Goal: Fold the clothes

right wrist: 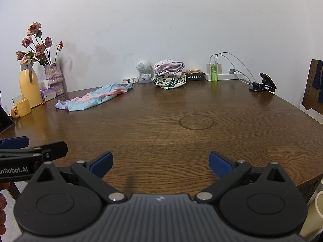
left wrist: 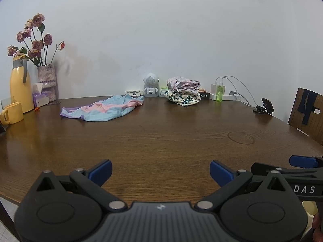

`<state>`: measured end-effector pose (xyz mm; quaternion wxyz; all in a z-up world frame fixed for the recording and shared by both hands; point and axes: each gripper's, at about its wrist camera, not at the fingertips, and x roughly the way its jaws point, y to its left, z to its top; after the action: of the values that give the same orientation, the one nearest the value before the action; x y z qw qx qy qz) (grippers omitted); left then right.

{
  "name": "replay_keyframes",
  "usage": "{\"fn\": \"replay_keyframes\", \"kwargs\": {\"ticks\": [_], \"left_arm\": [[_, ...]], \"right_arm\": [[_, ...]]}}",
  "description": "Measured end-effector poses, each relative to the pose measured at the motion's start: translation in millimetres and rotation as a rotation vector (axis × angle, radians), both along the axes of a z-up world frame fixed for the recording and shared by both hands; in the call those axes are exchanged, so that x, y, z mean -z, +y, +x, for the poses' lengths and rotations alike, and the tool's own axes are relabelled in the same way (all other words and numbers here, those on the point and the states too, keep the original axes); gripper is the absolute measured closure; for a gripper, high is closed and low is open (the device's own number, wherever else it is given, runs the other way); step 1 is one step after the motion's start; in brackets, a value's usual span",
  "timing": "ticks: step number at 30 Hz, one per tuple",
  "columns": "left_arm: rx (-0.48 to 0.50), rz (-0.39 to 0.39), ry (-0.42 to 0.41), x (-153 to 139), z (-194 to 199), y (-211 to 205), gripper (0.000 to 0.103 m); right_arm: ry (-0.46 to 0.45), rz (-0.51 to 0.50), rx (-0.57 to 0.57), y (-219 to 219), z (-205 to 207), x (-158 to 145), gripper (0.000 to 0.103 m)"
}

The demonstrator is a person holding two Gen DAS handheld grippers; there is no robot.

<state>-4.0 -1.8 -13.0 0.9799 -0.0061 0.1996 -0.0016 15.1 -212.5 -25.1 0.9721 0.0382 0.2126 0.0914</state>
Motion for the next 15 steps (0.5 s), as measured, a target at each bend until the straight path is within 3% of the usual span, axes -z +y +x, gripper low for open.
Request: {"fn": "replay_keyframes", "kwargs": {"ticks": [15], "left_arm": [[0.000, -0.001, 0.010, 2.2, -0.3, -0.3, 0.000]], "right_arm": [[0.007, -0.003, -0.003, -0.5, 0.4, 1.5, 0.000]]}}
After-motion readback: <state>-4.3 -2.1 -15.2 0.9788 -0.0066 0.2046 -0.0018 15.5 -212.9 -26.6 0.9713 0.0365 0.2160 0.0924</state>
